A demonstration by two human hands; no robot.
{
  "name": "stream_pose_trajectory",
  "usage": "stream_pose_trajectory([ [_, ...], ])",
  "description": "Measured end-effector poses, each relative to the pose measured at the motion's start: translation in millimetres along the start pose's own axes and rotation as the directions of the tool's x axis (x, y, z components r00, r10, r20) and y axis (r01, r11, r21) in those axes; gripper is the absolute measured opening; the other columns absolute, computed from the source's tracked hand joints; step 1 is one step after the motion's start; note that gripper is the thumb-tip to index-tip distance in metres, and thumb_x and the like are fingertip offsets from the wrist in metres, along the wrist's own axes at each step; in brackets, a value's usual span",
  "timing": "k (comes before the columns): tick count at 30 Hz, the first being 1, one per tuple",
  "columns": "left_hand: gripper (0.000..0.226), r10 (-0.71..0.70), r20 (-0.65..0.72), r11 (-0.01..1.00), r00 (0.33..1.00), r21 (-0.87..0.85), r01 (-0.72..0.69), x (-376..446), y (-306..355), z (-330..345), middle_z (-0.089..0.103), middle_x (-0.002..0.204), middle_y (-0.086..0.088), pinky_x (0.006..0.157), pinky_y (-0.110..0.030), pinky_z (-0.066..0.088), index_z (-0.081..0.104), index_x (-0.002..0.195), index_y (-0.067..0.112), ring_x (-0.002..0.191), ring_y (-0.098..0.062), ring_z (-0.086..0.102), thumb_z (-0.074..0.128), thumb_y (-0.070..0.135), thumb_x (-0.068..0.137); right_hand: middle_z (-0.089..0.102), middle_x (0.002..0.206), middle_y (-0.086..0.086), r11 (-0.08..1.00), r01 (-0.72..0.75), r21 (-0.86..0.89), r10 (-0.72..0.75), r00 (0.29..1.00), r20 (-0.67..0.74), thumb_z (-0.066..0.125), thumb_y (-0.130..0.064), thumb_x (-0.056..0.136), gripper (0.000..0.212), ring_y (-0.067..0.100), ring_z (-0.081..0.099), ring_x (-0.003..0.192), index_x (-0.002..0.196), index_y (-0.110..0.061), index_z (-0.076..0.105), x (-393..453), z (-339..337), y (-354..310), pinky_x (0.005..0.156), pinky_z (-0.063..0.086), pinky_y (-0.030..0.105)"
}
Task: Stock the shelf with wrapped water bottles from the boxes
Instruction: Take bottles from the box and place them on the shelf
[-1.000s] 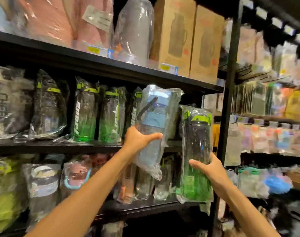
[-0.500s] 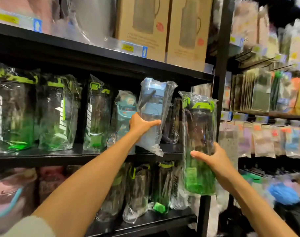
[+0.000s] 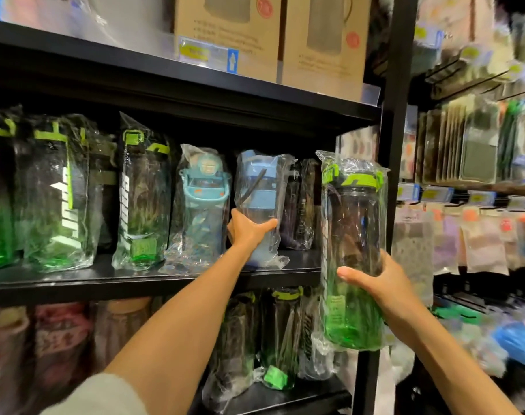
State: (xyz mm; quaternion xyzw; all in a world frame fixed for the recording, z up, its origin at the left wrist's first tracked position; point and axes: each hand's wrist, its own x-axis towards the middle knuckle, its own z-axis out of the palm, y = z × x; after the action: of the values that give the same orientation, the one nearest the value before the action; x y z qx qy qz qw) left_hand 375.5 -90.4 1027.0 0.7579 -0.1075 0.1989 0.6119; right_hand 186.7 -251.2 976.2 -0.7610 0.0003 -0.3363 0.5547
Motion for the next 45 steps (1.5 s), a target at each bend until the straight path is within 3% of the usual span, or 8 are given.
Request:
stream_pose_trajectory([
  [10,0.086,-0.003,-0.044,0.998,0.999,0.069,0.006,7,-5,10,0.041,0.139,-0.018,0.095,-0.038,0.040,0.033,0.131,-0.002,0.126,-0.032,0.043,0.080,0.038,0.071,0.065,0.111,-0.007,0.997,-0.013,0.070,0.010,0.999,0.033,0.088,-0.041,0.049,0.083,0.009,0.063,0.099,0.122,-0.023,0.051,1,-10,23,0.081,0.049,0.026],
  [20,0.120,-0.083,0.164,0.990,0.983,0.128,0.062,1,0,-6,0.008,0.156,-0.015,0.113,-0.038,0.021,-0.007,0.147,-0.001,0.143,-0.029,0.016,0.072,0.052,0.073,0.068,0.107,0.002,0.998,-0.063,0.011,0.063,0.998,0.027,0.083,-0.070,0.020,0.112,0.020,0.067,0.096,0.117,-0.020,0.055,-4,-25,30,0.092,0.051,0.045],
  [27,0.073,0.144,0.137,0.932,0.980,0.315,-0.181,-37,-4,-29,0.039,0.142,-0.021,0.093,-0.035,0.039,0.015,0.144,-0.005,0.127,-0.033,0.042,0.052,0.033,0.094,0.067,0.111,0.004,0.993,-0.110,0.043,0.109,0.994,0.021,0.085,-0.068,0.022,0.116,0.024,0.065,0.100,0.121,-0.018,0.054,-3,-22,24,0.095,0.049,0.049],
  [29,0.063,0.438,0.207,0.779,0.875,0.398,-0.484,-53,-19,-40,0.037,0.145,-0.016,0.104,-0.038,0.037,0.023,0.145,0.000,0.132,-0.030,0.038,0.049,0.029,0.096,0.068,0.110,0.002,0.994,-0.104,0.043,0.103,0.994,0.024,0.086,-0.065,0.026,0.108,0.023,0.066,0.100,0.118,-0.020,0.055,0,-19,19,0.094,0.050,0.049],
  [31,0.054,0.706,0.343,0.450,0.619,0.458,-0.767,-60,-34,-49,0.047,0.138,-0.017,0.102,-0.043,0.042,0.040,0.138,0.000,0.126,-0.030,0.047,0.057,0.023,0.093,0.069,0.106,0.002,0.995,-0.084,0.055,0.082,0.996,0.030,0.088,-0.059,0.032,0.095,0.022,0.067,0.095,0.113,-0.021,0.056,7,-16,12,0.092,0.051,0.049],
  [35,0.042,0.753,0.606,-0.064,0.256,0.455,-0.888,-49,-59,-60,0.061,0.118,-0.015,0.082,-0.036,0.054,0.054,0.123,0.003,0.101,-0.029,0.062,0.061,0.021,0.085,0.066,0.110,0.005,0.998,-0.045,0.051,0.045,0.999,-0.002,0.090,-0.043,0.045,0.086,0.021,0.066,0.097,0.118,-0.015,0.054,34,-9,-2,0.092,0.052,0.045],
  [39,0.049,0.665,0.727,-0.211,0.171,0.403,-0.891,-38,-77,-64,0.059,0.121,-0.011,0.082,-0.034,0.052,0.044,0.129,0.010,0.099,-0.024,0.061,0.061,0.018,0.084,0.057,0.127,0.002,0.999,0.034,-0.027,-0.036,0.998,-0.044,0.085,-0.065,0.032,0.116,0.020,0.058,0.112,0.129,-0.016,0.046,71,4,-18,0.100,0.046,0.042],
  [45,0.072,0.631,0.757,-0.203,0.169,0.371,-0.906,-35,-88,-62,0.061,0.124,-0.009,0.086,-0.030,0.053,0.047,0.133,0.008,0.106,-0.021,0.062,0.077,0.000,0.068,0.037,0.144,0.006,0.992,0.066,-0.103,-0.077,0.991,-0.109,0.083,-0.036,0.067,0.102,0.023,0.041,0.127,0.145,-0.010,0.022,123,31,-18,0.101,0.037,0.035],
])
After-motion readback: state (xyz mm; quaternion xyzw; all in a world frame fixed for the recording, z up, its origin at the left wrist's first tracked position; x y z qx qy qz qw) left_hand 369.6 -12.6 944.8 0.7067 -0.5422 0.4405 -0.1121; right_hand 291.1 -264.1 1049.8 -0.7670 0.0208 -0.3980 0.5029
